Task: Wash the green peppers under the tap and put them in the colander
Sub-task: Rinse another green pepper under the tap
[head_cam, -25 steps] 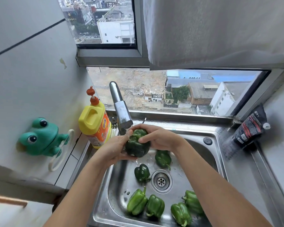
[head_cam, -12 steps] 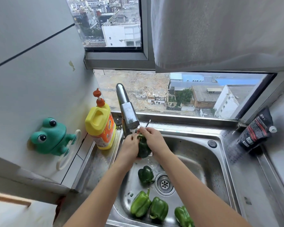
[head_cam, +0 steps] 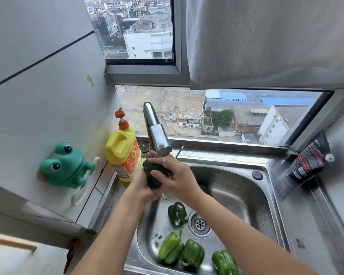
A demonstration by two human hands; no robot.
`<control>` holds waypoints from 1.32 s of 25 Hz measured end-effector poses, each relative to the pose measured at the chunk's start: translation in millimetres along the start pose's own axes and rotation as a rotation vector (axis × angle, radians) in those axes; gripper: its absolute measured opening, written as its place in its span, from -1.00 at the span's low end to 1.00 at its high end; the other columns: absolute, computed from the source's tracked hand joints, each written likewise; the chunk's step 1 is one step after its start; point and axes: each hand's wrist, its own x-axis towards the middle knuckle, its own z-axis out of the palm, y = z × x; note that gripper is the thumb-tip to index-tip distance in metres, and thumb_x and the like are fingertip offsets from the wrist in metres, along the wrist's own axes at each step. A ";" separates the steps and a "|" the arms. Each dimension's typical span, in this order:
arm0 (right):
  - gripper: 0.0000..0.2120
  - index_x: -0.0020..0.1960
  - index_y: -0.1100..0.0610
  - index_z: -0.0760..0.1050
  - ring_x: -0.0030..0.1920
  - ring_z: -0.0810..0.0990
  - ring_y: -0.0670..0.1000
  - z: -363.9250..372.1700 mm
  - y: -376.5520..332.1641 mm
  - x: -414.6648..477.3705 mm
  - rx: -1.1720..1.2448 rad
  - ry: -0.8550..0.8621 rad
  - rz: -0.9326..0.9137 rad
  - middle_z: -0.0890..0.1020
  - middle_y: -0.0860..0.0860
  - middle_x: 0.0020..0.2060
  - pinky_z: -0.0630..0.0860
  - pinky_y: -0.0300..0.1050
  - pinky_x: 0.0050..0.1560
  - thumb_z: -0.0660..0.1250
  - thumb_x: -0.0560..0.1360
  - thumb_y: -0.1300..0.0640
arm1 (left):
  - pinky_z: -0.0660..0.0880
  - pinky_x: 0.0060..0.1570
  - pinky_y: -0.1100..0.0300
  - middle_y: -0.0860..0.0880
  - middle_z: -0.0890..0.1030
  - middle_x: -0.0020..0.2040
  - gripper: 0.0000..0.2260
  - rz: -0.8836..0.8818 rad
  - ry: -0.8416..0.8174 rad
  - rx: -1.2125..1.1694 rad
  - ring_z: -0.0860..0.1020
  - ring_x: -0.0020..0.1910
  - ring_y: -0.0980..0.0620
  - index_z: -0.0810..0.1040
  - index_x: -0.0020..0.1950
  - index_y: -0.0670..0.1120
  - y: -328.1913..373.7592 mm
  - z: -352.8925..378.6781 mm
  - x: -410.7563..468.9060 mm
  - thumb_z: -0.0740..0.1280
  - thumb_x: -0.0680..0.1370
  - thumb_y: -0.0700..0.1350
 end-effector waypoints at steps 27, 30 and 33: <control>-0.54 0.39 0.28 0.34 0.40 0.32 0.07 16.4 14.1 -9.6 -0.288 -0.007 0.023 0.42 0.17 0.35 0.20 -0.15 0.44 0.07 0.60 0.03 | 0.54 -0.57 0.15 -0.15 0.66 -0.39 -0.69 0.130 0.130 -0.234 0.65 -0.47 -0.07 0.56 -0.07 -0.17 0.2 19.6 3.8 0.33 0.49 0.09; -0.58 0.28 0.15 0.42 0.23 0.45 0.01 11.1 9.5 -1.8 -0.289 0.051 0.143 0.53 0.07 0.21 0.36 -0.16 0.17 0.11 0.57 -0.10 | 0.57 -0.51 0.18 -0.11 0.67 -0.37 -0.68 0.164 0.077 -0.126 0.66 -0.42 -0.03 0.55 -0.10 -0.16 -9.9 21.6 0.7 0.28 0.53 0.11; -0.53 0.15 0.05 0.50 -0.07 0.50 -0.03 -3.8 -7.9 21.4 -0.161 0.024 0.418 0.60 0.00 -0.07 0.32 -0.19 -0.14 0.09 0.42 -0.21 | 0.64 -0.35 0.06 -0.12 0.68 -0.22 -0.73 0.212 0.068 0.094 0.64 -0.18 -0.05 0.53 -0.02 -0.10 -16.3 19.7 -0.3 0.22 0.58 0.09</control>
